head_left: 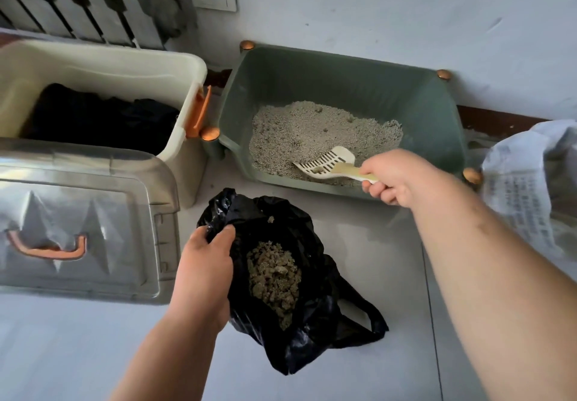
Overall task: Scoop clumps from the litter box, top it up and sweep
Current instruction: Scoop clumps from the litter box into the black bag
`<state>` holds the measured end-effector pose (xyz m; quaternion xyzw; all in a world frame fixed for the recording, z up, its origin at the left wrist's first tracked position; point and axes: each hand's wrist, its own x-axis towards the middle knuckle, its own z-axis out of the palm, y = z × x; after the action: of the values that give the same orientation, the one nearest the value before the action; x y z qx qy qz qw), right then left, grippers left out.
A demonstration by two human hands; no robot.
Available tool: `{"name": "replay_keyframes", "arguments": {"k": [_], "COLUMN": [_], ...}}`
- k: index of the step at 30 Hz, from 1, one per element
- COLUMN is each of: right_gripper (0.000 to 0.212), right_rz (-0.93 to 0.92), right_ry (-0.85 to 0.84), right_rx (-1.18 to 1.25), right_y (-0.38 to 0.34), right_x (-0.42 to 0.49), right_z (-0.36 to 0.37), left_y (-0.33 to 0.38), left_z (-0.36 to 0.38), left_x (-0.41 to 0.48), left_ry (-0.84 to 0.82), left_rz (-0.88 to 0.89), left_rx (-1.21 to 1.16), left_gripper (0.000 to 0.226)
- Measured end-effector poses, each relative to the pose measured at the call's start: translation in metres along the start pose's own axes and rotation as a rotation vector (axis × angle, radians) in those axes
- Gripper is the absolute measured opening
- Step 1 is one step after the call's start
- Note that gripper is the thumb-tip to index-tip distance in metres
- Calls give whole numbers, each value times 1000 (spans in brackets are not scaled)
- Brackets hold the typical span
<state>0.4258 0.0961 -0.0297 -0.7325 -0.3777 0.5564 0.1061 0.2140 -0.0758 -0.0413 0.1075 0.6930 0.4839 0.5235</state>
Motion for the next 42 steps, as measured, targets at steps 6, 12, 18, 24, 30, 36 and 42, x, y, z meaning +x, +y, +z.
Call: {"name": "replay_keyframes", "arguments": {"k": [6,12,18,24,30,36,42], "right_gripper": [28,34,12,8,11,9,6], "right_rz": [-61,-104,-209,-199,-217,-226,-228], "right_ry": [-5,81,55,20,-37,-26,-29], "right_rx": [307,452,547,539,556,530,536], "right_y": [7,-4,6,21,28,41,48], "right_x": [45,76,74,65,46,34,24], "right_z": [60,89,82,72,65,62,54], "left_y": [-1,-5,-6,-3,-3,0,1], "left_z": [-6,-12,-14,-10,-7,-4,-5], "left_x": [9,16,20,18,13,4,-2], "left_ry": [-16,-14,-18,-6,5,-13,-15], "left_rz": [3,-4,-6,-17,-15,-15,-2], "left_rx": [-8,-37,-27,-16,-16,-12,0], "left_gripper": [16,15,18,18,23,15,15]}}
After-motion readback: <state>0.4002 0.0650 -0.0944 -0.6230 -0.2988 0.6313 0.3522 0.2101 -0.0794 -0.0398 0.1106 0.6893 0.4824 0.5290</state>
